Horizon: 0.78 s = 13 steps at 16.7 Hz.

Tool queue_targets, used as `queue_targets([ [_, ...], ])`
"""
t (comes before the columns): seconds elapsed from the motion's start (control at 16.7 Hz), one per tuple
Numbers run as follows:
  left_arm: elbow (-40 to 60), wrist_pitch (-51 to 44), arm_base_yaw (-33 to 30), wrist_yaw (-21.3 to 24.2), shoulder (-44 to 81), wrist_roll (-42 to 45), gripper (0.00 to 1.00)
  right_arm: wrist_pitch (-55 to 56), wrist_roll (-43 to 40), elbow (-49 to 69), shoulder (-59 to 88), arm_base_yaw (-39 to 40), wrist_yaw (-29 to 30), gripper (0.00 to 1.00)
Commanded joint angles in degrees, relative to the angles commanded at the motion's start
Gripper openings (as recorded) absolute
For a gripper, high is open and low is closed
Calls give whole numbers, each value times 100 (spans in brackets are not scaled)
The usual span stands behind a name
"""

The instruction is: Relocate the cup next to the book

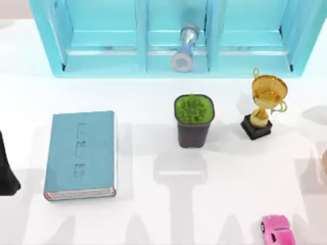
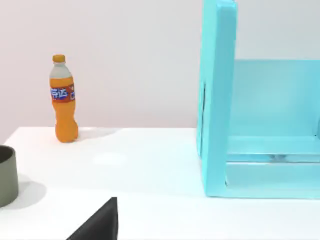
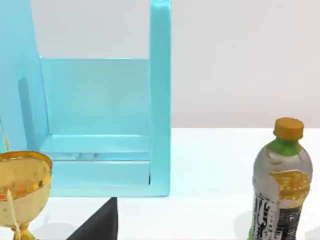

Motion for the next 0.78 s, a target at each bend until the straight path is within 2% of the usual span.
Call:
queue_targets([
  [0.36, 457, -290, 68, -113, 487, 362, 100, 0, 0, 0, 0, 0, 0, 100],
  [0.78, 2769, -1922, 300, -633, 3161, 2136, 100, 0, 0, 0, 0, 0, 0, 100],
])
